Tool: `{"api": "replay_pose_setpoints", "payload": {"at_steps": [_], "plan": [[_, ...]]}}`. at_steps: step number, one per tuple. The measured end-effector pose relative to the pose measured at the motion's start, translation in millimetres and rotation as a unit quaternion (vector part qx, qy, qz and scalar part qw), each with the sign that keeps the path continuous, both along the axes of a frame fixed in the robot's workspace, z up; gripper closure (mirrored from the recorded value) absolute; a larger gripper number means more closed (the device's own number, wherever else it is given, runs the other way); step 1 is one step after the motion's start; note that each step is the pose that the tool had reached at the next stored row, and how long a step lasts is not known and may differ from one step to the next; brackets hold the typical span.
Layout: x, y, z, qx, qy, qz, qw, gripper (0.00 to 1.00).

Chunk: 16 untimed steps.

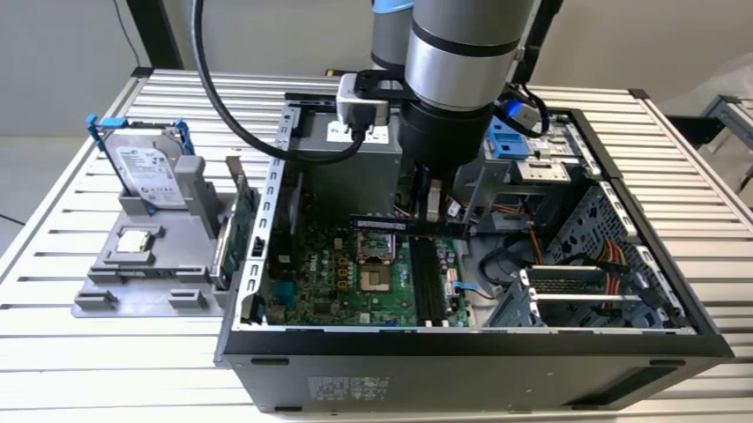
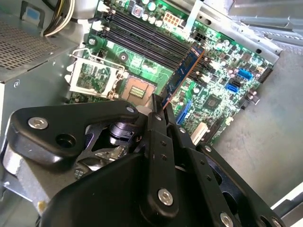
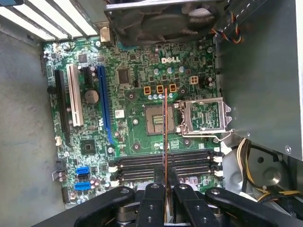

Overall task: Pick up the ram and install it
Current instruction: 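Insert the ram into the slot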

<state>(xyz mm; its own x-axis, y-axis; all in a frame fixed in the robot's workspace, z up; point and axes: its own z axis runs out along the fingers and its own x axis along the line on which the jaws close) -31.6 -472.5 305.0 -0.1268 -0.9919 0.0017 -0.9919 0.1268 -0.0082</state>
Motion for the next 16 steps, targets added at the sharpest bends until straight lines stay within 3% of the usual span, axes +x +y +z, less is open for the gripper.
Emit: {"api": "replay_pose_setpoints", "payload": {"at_steps": [16], "plan": [[0.0, 0.0, -1.8, -0.0004, -0.0001, 0.008, 1.0000, 1.00]]}}
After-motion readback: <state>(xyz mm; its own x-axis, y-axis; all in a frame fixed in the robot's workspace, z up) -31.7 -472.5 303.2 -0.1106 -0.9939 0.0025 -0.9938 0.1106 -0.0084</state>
